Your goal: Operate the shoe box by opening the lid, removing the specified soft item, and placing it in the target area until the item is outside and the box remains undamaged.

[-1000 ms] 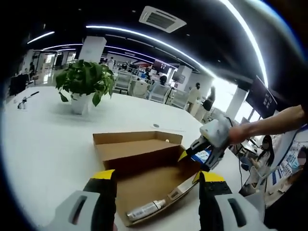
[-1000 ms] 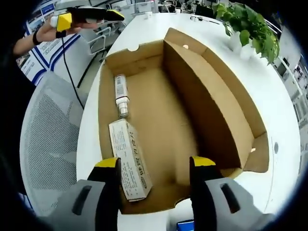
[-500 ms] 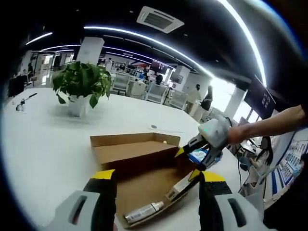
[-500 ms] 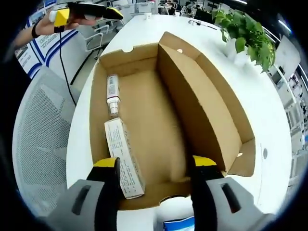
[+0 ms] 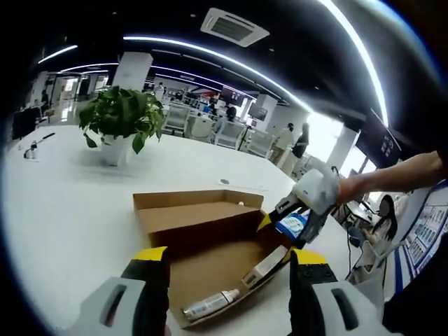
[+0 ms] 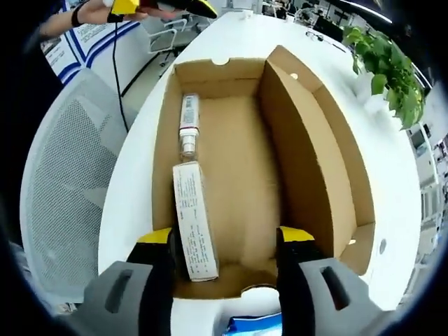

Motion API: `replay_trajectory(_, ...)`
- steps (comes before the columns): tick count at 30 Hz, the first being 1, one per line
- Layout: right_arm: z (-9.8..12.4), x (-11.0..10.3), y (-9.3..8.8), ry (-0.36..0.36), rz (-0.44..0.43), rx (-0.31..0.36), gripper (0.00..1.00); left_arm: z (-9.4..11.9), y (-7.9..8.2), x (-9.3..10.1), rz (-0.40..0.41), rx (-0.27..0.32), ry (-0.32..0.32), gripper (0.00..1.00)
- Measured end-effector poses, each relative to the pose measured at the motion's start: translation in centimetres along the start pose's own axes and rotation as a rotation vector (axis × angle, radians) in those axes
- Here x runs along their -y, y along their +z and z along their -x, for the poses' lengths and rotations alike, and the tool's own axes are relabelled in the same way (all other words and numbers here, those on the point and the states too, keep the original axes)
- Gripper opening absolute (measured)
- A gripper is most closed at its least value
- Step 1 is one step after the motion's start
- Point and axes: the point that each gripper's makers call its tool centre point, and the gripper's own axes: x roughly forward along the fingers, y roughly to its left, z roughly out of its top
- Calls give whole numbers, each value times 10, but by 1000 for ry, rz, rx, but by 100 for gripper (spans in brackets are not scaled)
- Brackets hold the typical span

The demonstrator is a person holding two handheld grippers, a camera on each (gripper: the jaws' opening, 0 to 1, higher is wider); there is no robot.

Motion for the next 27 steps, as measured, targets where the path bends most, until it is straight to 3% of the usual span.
replay_trajectory(8, -23, 3, 0, -28, 33, -72, 48, -1, 2, 1, -2, 2, -3, 71)
replay_trajectory(12, -36, -10, -1, -6, 49, -111, 35, -1, 0, 2, -1, 0, -4, 71)
replay_trajectory(14, -42, -13, 0, -15, 98, -129, 31, -1, -1, 2, 2, -2, -3, 71)
replay_trajectory(15, -41, -19, 0, 28, 128, -143, 28, -1, -1, 2, -1, -4, -1, 71)
replay_trajectory(19, -40, -21, 1, 22, 118, -128, 19, 1, -3, 0, -13, -10, 5, 71)
replay_trajectory(22, -38, -24, 0, 13, 62, -119, 18, 2, -7, -1, -38, -27, 11, 71)
replay_trajectory(27, -36, -30, 0, 12, 65, -108, 18, 4, -8, -2, -39, -29, 9, 71)
